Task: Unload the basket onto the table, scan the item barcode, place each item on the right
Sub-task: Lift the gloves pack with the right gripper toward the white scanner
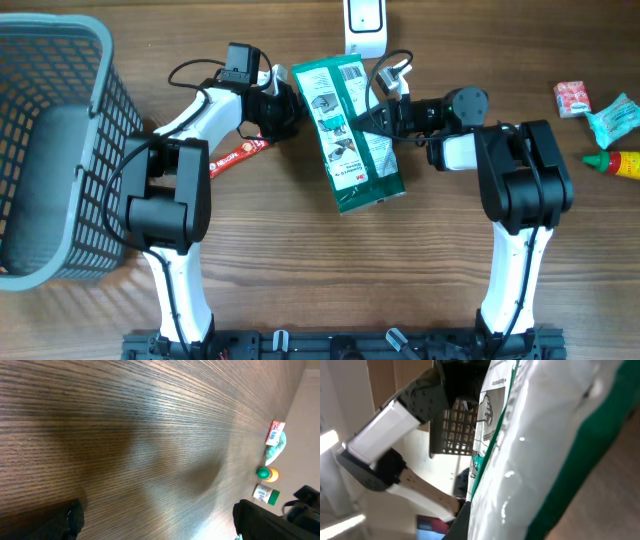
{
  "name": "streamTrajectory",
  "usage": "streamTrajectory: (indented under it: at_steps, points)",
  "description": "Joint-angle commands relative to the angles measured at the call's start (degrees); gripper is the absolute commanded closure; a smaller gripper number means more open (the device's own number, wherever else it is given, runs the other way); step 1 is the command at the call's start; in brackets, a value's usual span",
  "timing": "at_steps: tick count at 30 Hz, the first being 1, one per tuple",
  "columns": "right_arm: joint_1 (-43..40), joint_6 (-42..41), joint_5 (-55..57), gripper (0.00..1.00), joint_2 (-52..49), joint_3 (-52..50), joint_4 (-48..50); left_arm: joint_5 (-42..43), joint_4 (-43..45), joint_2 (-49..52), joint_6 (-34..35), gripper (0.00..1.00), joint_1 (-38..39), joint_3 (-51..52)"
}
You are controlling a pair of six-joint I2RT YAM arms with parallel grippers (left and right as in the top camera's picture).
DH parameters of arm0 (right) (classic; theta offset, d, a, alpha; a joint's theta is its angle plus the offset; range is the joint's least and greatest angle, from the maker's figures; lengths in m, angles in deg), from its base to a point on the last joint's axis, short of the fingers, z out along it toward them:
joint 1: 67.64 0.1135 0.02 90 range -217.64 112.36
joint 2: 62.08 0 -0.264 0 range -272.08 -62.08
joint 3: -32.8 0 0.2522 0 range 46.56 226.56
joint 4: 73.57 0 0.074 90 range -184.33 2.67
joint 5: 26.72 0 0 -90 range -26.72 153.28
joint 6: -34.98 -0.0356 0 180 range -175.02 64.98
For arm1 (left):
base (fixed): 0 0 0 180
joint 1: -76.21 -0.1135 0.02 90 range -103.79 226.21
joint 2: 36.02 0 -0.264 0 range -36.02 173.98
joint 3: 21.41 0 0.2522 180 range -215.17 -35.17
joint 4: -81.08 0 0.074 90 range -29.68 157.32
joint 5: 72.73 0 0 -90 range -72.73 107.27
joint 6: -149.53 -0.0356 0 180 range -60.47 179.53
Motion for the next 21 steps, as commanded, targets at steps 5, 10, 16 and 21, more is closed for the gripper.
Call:
streamTrajectory:
  at_steps: [5, 10, 16, 21]
  points:
    - [1.75, -18.16, -2.75, 0.95, 11.08, 0.52, 4.39, -9.05, -0.48, -1.4, -2.75, 0.0, -0.55, 0.81]
    - [4.17, -18.95, -2.95, 0.95, 21.05, 0.46, 2.34, -11.54, -0.46, -2.25, -2.75, 0.0, -0.55, 0.81]
    - [6.97, -18.95, -3.08, 0.95, 34.05, 0.22, -2.78, -13.4, -0.04, -2.23, -2.73, 0.0, -0.72, 0.81]
    - [11.47, -18.97, -3.06, 0.95, 43.04, -1.68, -9.49, -13.51, -0.04, -2.25, -2.73, 0.0, -1.38, 0.81]
